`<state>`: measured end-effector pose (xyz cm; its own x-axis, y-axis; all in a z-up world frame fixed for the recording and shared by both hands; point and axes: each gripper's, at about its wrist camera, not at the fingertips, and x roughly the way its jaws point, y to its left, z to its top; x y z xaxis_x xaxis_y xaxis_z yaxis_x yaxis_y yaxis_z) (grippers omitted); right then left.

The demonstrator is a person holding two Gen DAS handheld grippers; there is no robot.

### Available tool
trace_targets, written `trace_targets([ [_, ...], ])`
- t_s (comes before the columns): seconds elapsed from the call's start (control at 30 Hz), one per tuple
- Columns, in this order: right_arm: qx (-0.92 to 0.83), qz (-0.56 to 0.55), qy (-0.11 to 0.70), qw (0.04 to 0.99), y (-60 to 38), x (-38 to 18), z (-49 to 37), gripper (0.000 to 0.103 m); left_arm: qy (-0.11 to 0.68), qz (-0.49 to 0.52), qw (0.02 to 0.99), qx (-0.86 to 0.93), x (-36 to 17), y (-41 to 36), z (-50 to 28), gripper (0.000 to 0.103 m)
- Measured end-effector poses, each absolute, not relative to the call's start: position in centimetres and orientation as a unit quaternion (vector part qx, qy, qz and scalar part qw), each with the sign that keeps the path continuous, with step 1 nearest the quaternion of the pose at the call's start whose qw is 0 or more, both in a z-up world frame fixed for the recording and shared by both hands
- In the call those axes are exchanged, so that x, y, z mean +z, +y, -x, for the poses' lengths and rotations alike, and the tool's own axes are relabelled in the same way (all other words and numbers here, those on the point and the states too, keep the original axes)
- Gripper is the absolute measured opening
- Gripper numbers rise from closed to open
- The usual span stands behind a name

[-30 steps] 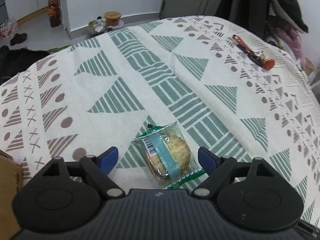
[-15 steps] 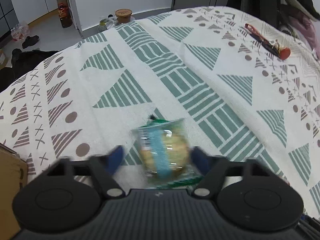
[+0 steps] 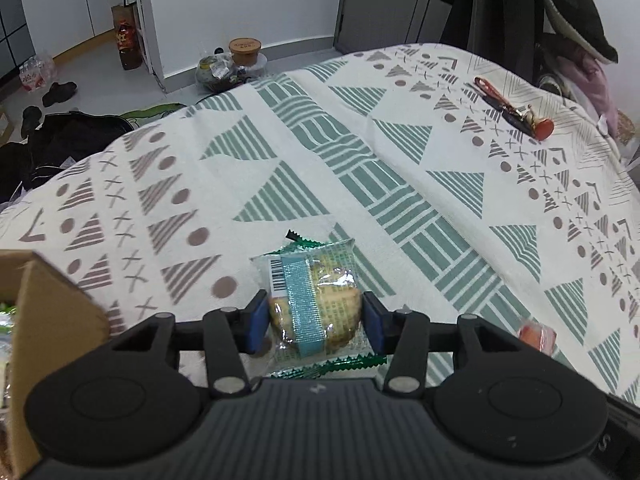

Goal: Organize snacks
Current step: 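Carry both snacks over the box and open both tools to drop them in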

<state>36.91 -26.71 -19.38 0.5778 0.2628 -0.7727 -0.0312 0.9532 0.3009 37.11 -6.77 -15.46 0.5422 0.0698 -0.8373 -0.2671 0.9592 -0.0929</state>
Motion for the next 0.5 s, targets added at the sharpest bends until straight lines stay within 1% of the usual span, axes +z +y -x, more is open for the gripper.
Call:
trace_targets([
  [0.5, 0.116, -0.101, 0.413, 0.898, -24.5, -15.5, -33.9, 0.019, 0.439, 0.133, 0.882, 0.109, -10.9, -3.8, -30.7, 0.048],
])
